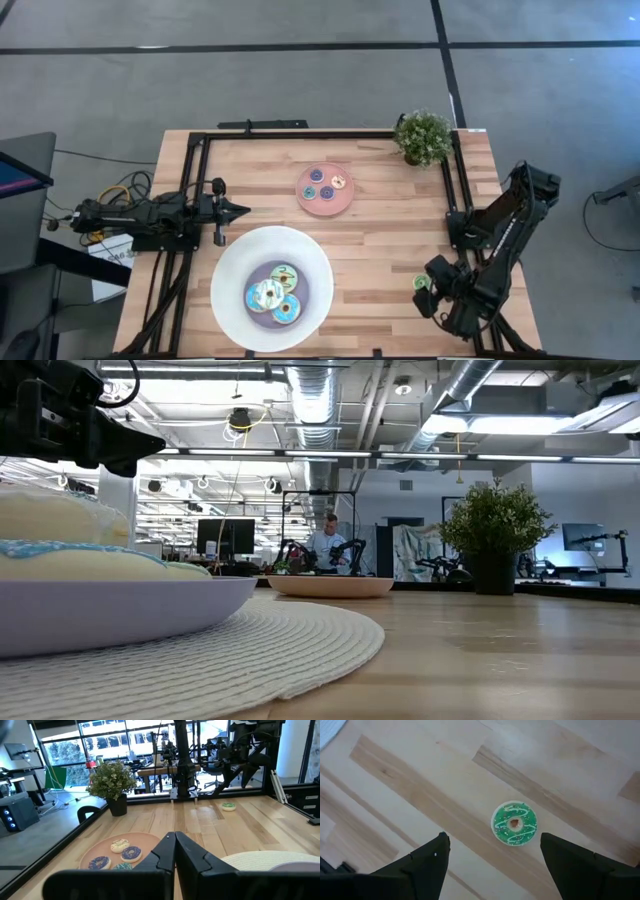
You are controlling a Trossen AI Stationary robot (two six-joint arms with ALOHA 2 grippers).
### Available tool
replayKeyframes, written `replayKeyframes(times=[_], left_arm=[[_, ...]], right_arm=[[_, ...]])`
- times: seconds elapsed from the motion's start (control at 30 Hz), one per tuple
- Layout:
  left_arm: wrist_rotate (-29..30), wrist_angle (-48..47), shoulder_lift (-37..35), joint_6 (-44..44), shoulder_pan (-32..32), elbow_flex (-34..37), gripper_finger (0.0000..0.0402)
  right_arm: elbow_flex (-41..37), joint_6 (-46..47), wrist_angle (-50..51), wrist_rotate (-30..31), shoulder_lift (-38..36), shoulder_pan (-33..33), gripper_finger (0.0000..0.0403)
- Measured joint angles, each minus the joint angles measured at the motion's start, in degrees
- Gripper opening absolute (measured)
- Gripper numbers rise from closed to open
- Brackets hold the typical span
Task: Pick & Place donuts
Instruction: Put the small green donut on the pink plate
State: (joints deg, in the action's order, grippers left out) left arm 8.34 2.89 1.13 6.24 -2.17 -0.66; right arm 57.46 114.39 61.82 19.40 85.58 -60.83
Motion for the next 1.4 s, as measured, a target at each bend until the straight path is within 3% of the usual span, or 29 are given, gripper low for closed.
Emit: replayKeyframes(times=[0.33, 0.73, 1.0, 1.17, 1.4], left_arm=[[0.01, 0.01, 0.0, 0.0, 0.02, 0.0, 0.0], [0.0, 0.01, 0.0, 0.0, 0.01, 0.0, 0.0], [0.0, 0.0, 0.0, 0.0, 0.0, 0.01, 0.0], [0.0, 0.01, 0.0, -0.02, 0.02, 0.01, 0.0], [0.0, -0.01, -0.01, 0.0, 0.02, 0.0, 0.0]], right_arm=[[-8.43, 3.41, -11.16, -4.51, 0.02, 2.55, 0.0302], [-13.96, 5.92, -17.05, -7.52, 0.02, 4.28, 0.0302], [-14.67, 3.86, -17.21, -7.66, 0.02, 7.35, 0.0302], [-14.67, 3.69, -16.47, -12.12, 0.29, 8.47, 0.0302], [-13.94, 2.32, -17.37, -13.51, 6.78, 8.49, 0.0302]])
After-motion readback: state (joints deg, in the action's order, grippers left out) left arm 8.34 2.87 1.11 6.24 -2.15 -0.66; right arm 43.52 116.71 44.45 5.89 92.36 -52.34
